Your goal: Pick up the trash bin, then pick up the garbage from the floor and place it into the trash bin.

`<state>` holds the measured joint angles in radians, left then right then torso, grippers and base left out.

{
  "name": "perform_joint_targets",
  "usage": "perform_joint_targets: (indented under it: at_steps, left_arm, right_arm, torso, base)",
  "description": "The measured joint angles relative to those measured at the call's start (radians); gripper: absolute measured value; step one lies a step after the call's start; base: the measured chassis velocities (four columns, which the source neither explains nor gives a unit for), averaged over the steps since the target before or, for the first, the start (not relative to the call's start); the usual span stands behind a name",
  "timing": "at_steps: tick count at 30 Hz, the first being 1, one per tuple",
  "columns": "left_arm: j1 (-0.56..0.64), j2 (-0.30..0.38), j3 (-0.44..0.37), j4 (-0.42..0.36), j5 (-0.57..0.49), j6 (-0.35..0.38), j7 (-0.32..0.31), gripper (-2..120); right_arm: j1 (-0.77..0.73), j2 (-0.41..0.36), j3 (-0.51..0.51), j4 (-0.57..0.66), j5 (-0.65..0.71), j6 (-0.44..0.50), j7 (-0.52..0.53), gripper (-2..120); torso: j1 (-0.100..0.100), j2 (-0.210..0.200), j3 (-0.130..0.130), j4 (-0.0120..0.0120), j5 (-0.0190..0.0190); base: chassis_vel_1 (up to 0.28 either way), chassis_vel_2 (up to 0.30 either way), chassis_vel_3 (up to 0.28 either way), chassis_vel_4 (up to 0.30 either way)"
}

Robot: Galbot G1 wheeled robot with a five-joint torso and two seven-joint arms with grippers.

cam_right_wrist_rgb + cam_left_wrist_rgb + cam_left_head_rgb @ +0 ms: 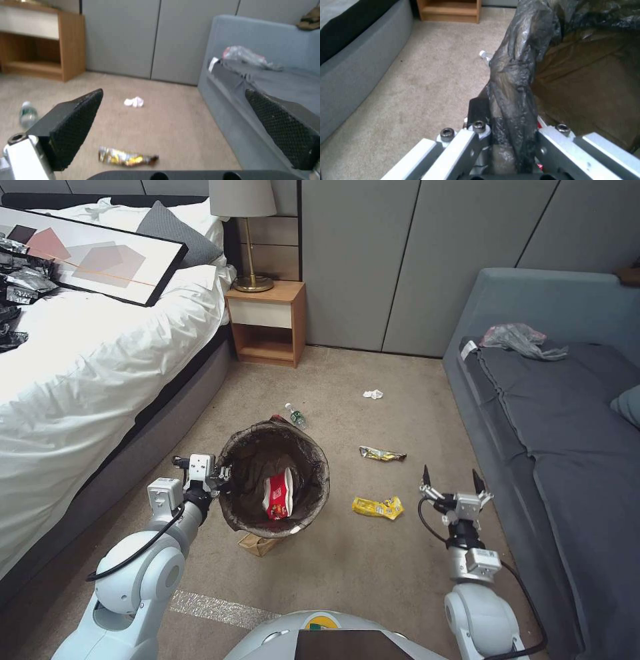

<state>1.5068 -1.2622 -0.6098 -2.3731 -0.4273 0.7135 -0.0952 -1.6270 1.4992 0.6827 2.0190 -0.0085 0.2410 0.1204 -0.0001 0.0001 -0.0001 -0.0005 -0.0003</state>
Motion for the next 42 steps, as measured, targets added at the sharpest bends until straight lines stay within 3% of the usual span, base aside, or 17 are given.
perform_joint_targets:
  at_steps: [4,6,7,10,11,13,20,28,42]
  left_arm:
    - [0.004,-0.002,0.001,-0.001,0.003,0.000,0.000,0]
    - [0.004,-0.004,0.001,-0.001,0.004,0.000,0.000,0]
    - [0.004,-0.004,0.001,-0.001,0.004,0.000,0.000,0]
    - [0.009,-0.005,-0.007,-0.001,0.006,-0.003,0.001,0]
    - [0.009,-0.005,-0.007,-0.001,0.006,-0.003,0.001,0]
    - [0.007,-0.006,-0.011,-0.001,0.007,-0.004,0.002,0]
    - [0.001,-0.011,-0.012,0.008,0.012,-0.004,0.002,0]
    - [-0.003,-0.012,-0.015,0.016,0.012,-0.005,0.004,0]
    - [-0.008,-0.011,-0.013,0.026,0.012,-0.005,0.006,0]
  right_arm:
    - [-0.048,-0.004,-0.002,-0.008,-0.014,-0.027,-0.004,100]
    - [-0.028,-0.046,-0.025,-0.005,-0.021,-0.162,0.050,100]
    - [-0.028,-0.046,-0.025,-0.005,-0.021,-0.162,0.050,100]
    - [0.093,-0.141,-0.075,-0.044,0.044,-0.413,0.070,100]
    - [0.093,-0.141,-0.075,-0.044,0.044,-0.413,0.070,100]
    - [0.178,-0.199,-0.122,-0.095,0.092,-0.549,0.062,100]
    - [0.305,-0.315,-0.235,-0.214,0.190,-0.718,-0.010,100]
    - [0.415,-0.352,-0.358,-0.345,0.258,-0.778,-0.058,100]
    - [0.517,-0.386,-0.500,-0.512,0.230,-0.788,-0.109,100]
  torso:
    - [0.000,0.000,0.000,-0.0002,0.0001]
    - [0.000,0.000,0.000,-0.0003,0.0001]
    - [0.000,0.000,0.000,-0.0003,0.0001]
    - [0.000,0.000,0.000,0.0002,0.0004]
    - [0.000,0.000,0.000,0.0002,0.0004]
    - [0.000,0.000,0.000,0.0002,0.0003]
    - [0.000,0.000,0.000,0.0001,0.0004]
    - [0.000,0.000,0.000,0.0001,0.0004]
    - [0.000,0.000,0.000,0.0000,0.0002]
  base:
    - [0.000,0.000,0.000,0.000]
    - [0.000,0.000,0.000,0.000]
    - [0.000,0.000,0.000,0.000]
    - [0.000,0.000,0.000,0.000]
    - [0.000,0.000,0.000,0.000]
    - [0.000,0.000,0.000,0.000]
    - [0.000,0.000,0.000,0.000]
    - [0.000,0.000,0.000,0.000]
    - [0.000,0.000,0.000,0.000]
